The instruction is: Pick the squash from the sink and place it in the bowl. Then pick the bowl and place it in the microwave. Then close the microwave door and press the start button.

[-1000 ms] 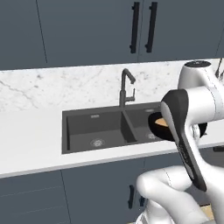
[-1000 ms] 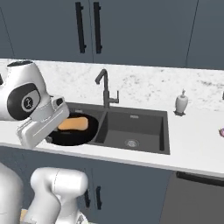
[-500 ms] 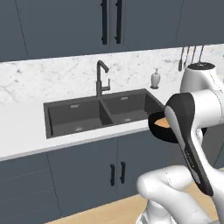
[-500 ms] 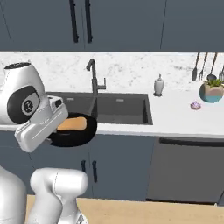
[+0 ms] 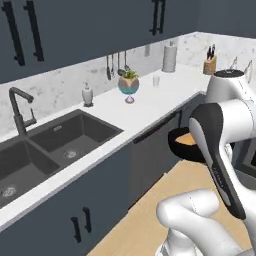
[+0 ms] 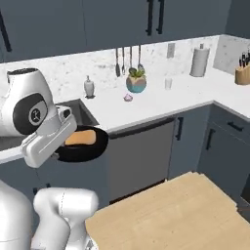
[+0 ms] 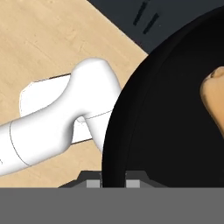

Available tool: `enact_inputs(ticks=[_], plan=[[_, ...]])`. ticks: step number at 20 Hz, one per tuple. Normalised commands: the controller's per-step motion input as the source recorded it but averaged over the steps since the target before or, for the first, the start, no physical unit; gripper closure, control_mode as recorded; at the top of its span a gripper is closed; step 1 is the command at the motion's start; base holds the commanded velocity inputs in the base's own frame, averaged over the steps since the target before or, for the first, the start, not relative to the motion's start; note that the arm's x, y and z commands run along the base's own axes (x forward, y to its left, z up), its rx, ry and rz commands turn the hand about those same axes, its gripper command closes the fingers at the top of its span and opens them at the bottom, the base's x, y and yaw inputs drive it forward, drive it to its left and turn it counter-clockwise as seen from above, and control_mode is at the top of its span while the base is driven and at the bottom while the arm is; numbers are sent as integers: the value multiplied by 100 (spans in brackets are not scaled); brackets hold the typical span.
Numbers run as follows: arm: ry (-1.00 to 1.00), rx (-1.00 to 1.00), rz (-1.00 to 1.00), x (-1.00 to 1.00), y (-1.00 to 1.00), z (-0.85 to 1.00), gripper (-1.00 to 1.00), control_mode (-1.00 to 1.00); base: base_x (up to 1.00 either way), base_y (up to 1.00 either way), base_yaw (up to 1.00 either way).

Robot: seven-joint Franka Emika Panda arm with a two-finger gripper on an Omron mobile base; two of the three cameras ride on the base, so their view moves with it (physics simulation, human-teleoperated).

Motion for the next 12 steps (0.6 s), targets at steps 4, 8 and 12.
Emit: enact_inputs(ticks=[4,8,12], plan=[[0,0,0,0,0,0,100,100,-25,0,-89],[0,0,0,0,0,0,100,100,-16,-10,-85],[0,0,0,0,0,0,100,100,2,-63,-69]])
